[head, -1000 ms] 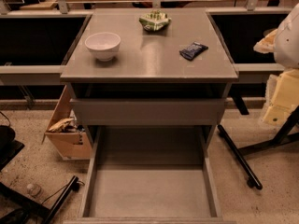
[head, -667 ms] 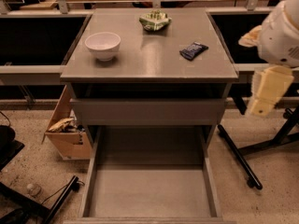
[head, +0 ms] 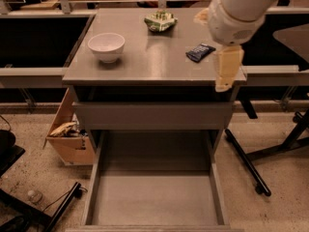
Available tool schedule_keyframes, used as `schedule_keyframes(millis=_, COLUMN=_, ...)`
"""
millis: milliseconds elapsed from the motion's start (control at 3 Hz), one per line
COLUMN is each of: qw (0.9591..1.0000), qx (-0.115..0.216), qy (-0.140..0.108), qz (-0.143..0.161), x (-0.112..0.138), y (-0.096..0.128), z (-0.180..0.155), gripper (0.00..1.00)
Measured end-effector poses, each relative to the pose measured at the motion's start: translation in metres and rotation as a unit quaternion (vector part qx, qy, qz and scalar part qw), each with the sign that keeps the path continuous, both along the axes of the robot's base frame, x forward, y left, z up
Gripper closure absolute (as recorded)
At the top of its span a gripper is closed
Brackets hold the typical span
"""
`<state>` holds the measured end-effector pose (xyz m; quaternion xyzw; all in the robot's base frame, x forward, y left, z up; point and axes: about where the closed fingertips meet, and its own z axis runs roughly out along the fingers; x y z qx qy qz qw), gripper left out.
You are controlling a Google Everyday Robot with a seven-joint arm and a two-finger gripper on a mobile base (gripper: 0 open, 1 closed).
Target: Place rxbar blueberry into middle drawer
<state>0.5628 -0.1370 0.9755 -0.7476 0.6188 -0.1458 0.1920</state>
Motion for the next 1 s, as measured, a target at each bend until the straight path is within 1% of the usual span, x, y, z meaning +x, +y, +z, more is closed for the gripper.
schedule_keyframes(millis=333, qw=0.998, qx=-0.057, qy=-0.016, qz=0.02, x=0.0344, y=0.0197, z=-0.0062, gripper=0.0)
schedule_keyframes(millis=667, qw=0.9973, qx=-0.066, qy=-0.023, qz=0.021, x=0.0367, y=0.0193, z=-0.004, gripper=0.0)
schedule_keyframes(millis=1000, qw=0.9969, qx=-0.071, qy=-0.024, qz=0.022, x=0.0391, y=0.0186, z=-0.0044, gripper=0.0)
